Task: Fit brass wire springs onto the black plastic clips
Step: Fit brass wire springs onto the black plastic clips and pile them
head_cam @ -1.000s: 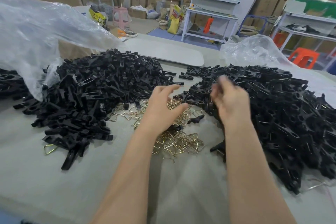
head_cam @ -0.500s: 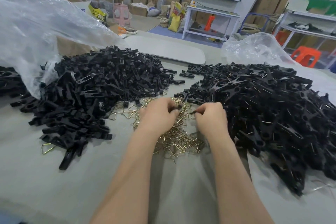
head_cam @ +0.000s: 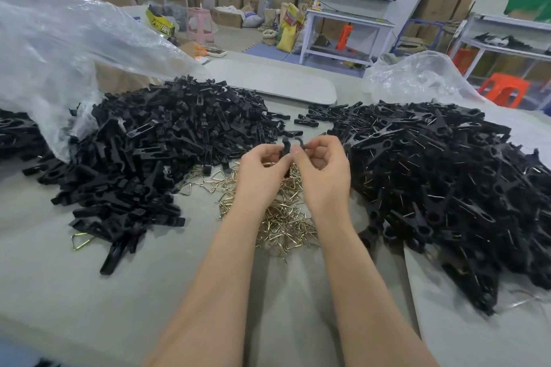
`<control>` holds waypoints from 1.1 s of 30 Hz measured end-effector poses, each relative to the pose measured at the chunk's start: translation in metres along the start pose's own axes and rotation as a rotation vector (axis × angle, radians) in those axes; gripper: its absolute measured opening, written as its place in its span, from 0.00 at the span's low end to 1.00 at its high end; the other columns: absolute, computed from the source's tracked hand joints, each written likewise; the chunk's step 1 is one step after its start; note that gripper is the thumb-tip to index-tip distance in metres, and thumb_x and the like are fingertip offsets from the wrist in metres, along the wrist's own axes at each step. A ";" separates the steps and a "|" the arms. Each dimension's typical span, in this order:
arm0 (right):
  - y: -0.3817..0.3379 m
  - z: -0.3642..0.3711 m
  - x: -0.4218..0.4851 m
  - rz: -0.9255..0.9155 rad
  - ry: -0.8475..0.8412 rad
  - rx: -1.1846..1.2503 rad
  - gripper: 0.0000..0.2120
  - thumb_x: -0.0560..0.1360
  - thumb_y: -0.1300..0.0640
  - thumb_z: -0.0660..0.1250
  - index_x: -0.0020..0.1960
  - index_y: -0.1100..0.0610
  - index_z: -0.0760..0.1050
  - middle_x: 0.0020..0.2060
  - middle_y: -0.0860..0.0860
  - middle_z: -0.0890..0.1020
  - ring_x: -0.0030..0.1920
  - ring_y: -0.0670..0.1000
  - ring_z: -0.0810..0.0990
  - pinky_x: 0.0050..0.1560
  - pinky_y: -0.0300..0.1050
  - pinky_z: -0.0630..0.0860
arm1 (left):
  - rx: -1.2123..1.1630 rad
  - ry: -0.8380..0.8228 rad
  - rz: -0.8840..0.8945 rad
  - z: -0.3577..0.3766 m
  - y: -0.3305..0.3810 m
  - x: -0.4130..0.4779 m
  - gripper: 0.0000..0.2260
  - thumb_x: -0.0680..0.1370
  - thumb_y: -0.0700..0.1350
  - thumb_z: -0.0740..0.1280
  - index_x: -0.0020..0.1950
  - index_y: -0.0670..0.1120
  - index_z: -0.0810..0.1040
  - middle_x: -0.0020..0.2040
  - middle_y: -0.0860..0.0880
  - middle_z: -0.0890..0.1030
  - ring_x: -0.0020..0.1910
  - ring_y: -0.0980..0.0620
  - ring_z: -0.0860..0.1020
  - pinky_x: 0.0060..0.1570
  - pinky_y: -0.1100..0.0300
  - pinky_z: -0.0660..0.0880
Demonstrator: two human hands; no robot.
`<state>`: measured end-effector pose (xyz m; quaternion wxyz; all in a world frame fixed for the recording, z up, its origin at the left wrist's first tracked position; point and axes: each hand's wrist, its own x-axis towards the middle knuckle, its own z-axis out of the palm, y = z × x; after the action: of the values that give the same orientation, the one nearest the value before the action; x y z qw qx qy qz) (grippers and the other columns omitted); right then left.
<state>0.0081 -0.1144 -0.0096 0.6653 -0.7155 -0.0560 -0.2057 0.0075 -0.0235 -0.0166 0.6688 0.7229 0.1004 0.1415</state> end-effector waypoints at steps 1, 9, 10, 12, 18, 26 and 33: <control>0.002 0.002 -0.001 -0.002 -0.010 -0.013 0.10 0.73 0.61 0.71 0.40 0.50 0.71 0.36 0.46 0.78 0.37 0.42 0.77 0.42 0.35 0.75 | 0.044 0.019 0.031 0.001 0.000 0.000 0.07 0.75 0.46 0.70 0.51 0.47 0.80 0.43 0.52 0.80 0.42 0.56 0.77 0.43 0.63 0.74; 0.011 -0.004 0.005 0.041 0.009 -0.098 0.08 0.72 0.60 0.71 0.40 0.52 0.73 0.37 0.46 0.78 0.40 0.44 0.76 0.43 0.31 0.72 | 0.384 -0.117 0.299 0.005 0.001 -0.002 0.07 0.77 0.42 0.63 0.47 0.52 0.79 0.45 0.48 0.77 0.41 0.53 0.73 0.35 0.70 0.65; 0.012 -0.006 0.007 0.053 0.024 -0.093 0.08 0.72 0.60 0.72 0.40 0.53 0.73 0.37 0.46 0.78 0.40 0.44 0.76 0.43 0.31 0.72 | 0.330 -0.155 0.283 0.006 0.002 -0.003 0.09 0.77 0.41 0.62 0.49 0.52 0.80 0.46 0.49 0.77 0.41 0.53 0.73 0.37 0.67 0.68; 0.013 -0.009 0.009 0.087 0.045 -0.065 0.08 0.72 0.60 0.72 0.40 0.53 0.74 0.37 0.47 0.79 0.41 0.45 0.77 0.45 0.34 0.74 | 0.181 -0.182 0.211 0.005 0.004 -0.004 0.12 0.78 0.39 0.61 0.56 0.51 0.81 0.49 0.53 0.80 0.43 0.58 0.77 0.44 0.63 0.75; 0.012 -0.010 0.009 0.147 -0.015 -0.049 0.04 0.71 0.59 0.73 0.40 0.54 0.79 0.37 0.49 0.83 0.41 0.46 0.81 0.47 0.39 0.78 | -0.158 -0.118 0.000 0.000 -0.003 0.000 0.09 0.78 0.37 0.64 0.47 0.52 0.78 0.44 0.50 0.82 0.46 0.53 0.81 0.50 0.57 0.79; 0.005 -0.010 0.008 0.189 -0.051 0.043 0.06 0.73 0.63 0.71 0.41 0.53 0.78 0.42 0.55 0.84 0.48 0.54 0.83 0.53 0.46 0.79 | -0.401 -0.065 -0.126 -0.001 -0.004 0.005 0.12 0.75 0.33 0.67 0.48 0.50 0.77 0.49 0.49 0.81 0.51 0.52 0.80 0.50 0.61 0.77; 0.006 -0.011 0.009 0.176 -0.098 0.065 0.09 0.73 0.64 0.71 0.39 0.50 0.80 0.35 0.46 0.85 0.41 0.44 0.84 0.46 0.36 0.78 | -0.477 -0.116 -0.137 0.001 0.002 0.001 0.08 0.76 0.32 0.65 0.48 0.44 0.77 0.43 0.47 0.80 0.45 0.49 0.77 0.57 0.52 0.75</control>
<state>0.0156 -0.1278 -0.0118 0.7001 -0.7049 -0.0324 -0.1093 0.0091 -0.0244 -0.0145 0.8332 0.5430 0.0743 0.0739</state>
